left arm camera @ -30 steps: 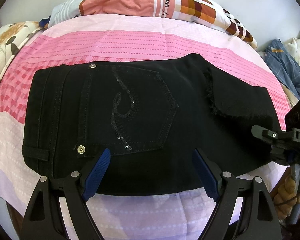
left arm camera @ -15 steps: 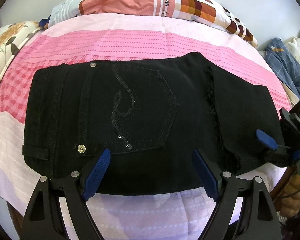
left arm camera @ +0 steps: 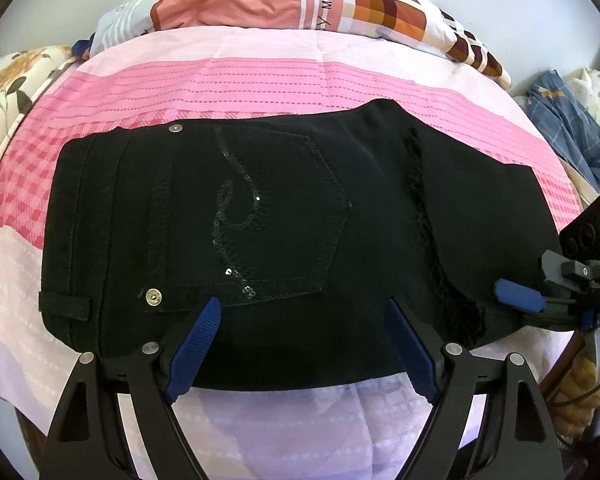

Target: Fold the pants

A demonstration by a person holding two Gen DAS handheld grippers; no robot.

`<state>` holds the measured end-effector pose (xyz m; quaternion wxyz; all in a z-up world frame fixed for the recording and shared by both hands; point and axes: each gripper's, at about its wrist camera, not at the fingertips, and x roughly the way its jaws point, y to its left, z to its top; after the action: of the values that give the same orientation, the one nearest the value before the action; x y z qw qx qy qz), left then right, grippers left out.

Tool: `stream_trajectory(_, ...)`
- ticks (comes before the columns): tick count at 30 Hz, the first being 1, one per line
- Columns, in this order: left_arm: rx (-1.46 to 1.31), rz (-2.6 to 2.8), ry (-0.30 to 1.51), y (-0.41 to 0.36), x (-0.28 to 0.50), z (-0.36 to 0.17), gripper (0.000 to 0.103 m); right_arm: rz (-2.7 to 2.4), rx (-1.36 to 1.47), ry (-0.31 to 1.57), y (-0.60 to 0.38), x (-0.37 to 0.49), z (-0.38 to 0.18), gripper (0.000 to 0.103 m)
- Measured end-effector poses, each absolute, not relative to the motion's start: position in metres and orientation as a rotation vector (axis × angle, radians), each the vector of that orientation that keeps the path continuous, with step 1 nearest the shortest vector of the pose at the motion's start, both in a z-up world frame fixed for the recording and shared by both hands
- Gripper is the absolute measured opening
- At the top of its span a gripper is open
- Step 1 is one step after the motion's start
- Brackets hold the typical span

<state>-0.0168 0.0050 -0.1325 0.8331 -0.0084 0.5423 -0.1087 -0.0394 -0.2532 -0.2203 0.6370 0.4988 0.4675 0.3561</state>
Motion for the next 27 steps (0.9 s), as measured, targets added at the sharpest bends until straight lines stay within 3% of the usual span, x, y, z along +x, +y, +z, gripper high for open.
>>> stream_trajectory(6, 0.017, -0.254, 1.112, -0.001, -0.02, -0.121, 0.084, 0.714, 1.17, 0.874, -0.328, -0.039, -0.189, 0.052)
stream_trajectory(12, 0.026, -0.279, 1.116, -0.014, -0.017, -0.118, 0.084, 0.565, 1.164, 0.734, -0.419, -0.029, -0.181, 0.052)
stream_trajectory(14, 0.025, -0.283, 1.13, -0.018, -0.016, -0.121, 0.084, 0.55, 1.127, 0.737, -0.429, -0.015, -0.184, 0.048)
stream_trajectory(16, 0.035, -0.283, 1.147, -0.022, -0.016, -0.124, 0.084, 0.534, 1.111, 0.771, -0.433, 0.002, -0.197, 0.031)
stream_trajectory(17, 0.048, -0.279, 1.156, -0.025, -0.016, -0.126, 0.084, 0.501, 1.099, 0.792, -0.433, 0.008, -0.203, 0.03)
stream_trajectory(18, 0.06, -0.275, 1.159, -0.026, -0.016, -0.126, 0.084, 0.463, 1.115, 0.823, -0.435, 0.015, -0.216, 0.022)
stream_trajectory(19, 0.067, -0.271, 1.16, -0.027, -0.017, -0.126, 0.084, 0.456, 1.135, 0.835, -0.44, 0.016, -0.224, 0.0)
stream_trajectory(21, 0.073, -0.263, 1.158, -0.028, -0.016, -0.125, 0.084, 0.459, 1.167, 0.845, -0.441, 0.019, -0.236, 0.0)
stream_trajectory(24, 0.059, -0.259, 1.154, -0.025, -0.014, -0.123, 0.084, 0.497, 1.151, 0.816, -0.44, 0.016, -0.224, 0.01)
stream_trajectory(27, 0.05, -0.257, 1.157, -0.023, -0.011, -0.124, 0.084, 0.495, 1.137, 0.773, -0.443, 0.012, -0.213, 0.01)
